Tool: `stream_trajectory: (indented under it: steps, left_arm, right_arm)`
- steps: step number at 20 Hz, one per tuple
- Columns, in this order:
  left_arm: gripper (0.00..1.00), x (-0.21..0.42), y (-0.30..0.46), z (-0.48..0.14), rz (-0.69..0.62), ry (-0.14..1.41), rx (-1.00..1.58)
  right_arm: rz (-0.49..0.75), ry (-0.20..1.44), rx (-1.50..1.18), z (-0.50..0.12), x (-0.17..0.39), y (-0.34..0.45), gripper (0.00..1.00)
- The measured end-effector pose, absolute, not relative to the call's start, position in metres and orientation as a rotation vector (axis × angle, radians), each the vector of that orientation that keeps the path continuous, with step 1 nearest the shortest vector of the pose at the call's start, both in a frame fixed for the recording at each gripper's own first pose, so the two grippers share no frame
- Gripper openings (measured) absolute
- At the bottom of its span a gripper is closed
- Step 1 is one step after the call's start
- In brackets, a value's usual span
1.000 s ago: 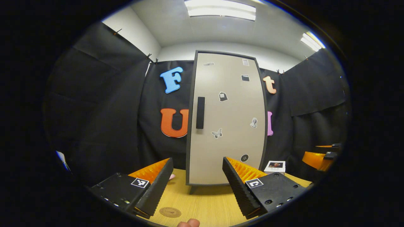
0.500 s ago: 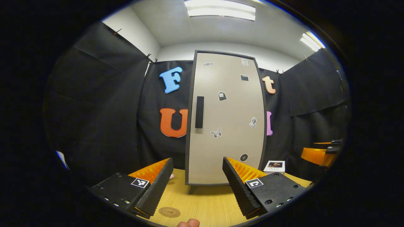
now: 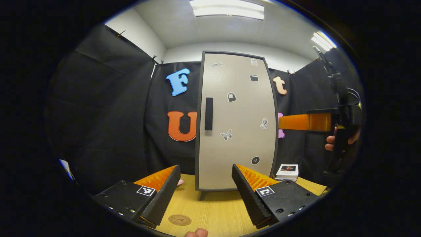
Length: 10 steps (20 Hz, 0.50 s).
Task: Open the cabinet door with the right hand, grasp the bottle in the cabinet with the left hand and place it on the coaster, then close the cabinet door with the right hand.
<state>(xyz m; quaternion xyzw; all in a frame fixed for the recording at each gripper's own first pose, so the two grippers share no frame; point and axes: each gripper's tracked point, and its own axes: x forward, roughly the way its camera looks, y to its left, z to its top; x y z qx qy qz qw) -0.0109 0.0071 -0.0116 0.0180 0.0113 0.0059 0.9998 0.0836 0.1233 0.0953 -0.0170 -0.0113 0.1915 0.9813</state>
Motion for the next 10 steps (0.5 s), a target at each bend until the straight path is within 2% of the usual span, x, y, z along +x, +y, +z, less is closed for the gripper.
stream_trajectory:
  steps: [6,10]
  left_arm:
    - [0.95,-0.019,0.018,-0.011,0.032,0.02,0.059]
    - [0.95,-0.021,0.018,-0.014,0.038,0.033,0.051]
  right_arm:
    - [0.506,-0.026,-0.066,0.118,0.147,0.194,0.96]
    - [0.525,-0.012,-0.086,0.122,0.196,0.228,0.98]
